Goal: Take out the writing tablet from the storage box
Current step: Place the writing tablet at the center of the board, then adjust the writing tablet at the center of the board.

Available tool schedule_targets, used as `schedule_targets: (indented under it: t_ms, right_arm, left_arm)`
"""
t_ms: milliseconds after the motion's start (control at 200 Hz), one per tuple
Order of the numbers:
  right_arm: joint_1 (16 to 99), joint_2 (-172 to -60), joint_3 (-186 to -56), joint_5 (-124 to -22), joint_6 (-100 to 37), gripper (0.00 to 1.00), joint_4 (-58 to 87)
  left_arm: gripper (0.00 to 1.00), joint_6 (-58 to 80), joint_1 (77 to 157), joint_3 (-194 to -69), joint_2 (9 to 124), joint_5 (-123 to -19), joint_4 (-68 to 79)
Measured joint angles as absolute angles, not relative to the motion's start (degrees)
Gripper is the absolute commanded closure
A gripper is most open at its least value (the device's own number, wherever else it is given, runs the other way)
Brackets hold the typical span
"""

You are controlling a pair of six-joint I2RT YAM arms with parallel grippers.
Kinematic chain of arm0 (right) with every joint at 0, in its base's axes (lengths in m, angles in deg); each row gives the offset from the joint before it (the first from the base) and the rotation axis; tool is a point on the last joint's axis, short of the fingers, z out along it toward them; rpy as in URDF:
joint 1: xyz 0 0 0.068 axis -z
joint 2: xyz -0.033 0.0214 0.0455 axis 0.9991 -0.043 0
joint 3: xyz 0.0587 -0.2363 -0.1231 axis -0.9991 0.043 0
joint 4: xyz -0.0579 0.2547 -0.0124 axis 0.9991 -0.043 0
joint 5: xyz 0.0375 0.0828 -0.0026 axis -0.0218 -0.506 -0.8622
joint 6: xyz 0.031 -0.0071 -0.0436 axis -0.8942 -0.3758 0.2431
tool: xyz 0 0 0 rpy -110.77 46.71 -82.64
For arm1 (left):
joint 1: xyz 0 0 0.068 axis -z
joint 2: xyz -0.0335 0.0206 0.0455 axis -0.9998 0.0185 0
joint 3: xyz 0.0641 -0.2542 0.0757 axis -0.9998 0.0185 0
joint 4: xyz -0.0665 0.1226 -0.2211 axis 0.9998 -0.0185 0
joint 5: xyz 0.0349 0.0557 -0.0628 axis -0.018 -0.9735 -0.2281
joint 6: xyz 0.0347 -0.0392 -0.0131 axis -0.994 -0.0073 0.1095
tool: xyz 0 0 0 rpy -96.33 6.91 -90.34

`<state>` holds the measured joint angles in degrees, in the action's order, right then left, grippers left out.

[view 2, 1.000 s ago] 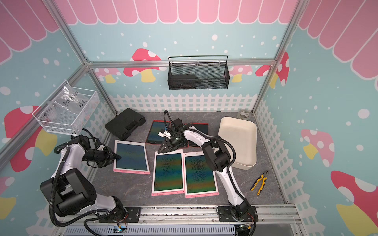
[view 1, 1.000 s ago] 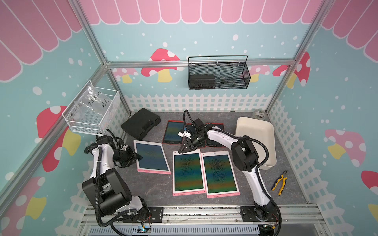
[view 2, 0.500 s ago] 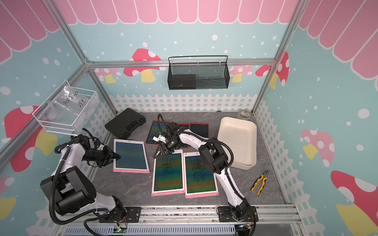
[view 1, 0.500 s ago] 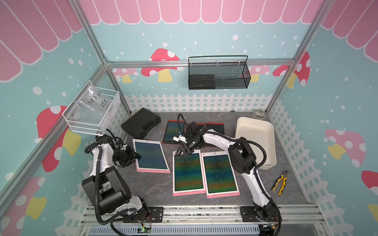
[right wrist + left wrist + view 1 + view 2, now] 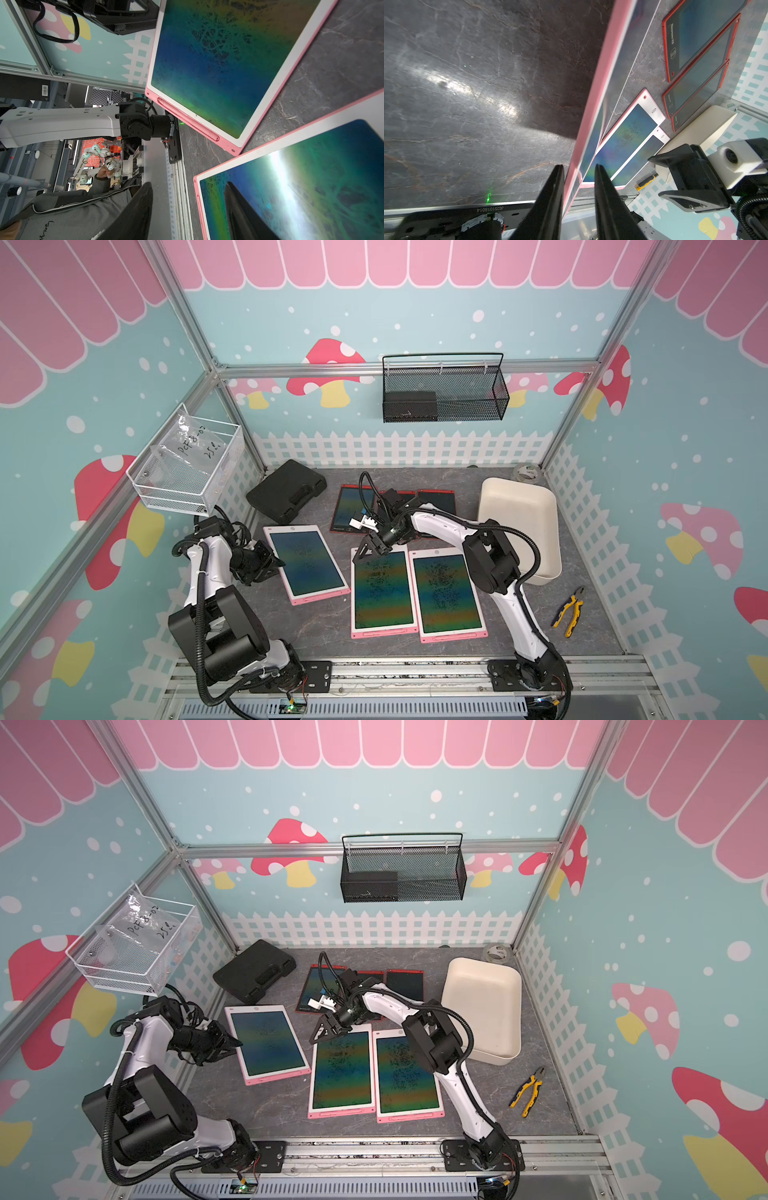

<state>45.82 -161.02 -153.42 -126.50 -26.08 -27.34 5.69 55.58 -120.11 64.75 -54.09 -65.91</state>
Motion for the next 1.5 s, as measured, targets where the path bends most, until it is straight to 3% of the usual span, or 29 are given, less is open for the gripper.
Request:
schedule_targets:
  t_ms: [656, 1502]
  right_arm:
    - [45.84, -161.02, -154.47, -125.41, -24.92, 0.43, -28.3]
    - [38.74, -174.37, -175.54, -98.22, -34.99, 0.43, -29.9]
  left_arm:
    - [0.67, 6.31, 55.58, -120.11, 65.3, -57.24, -66.07]
    - [0.66, 14.13, 55.53, -122.03, 72.88, -66.85, -59.95]
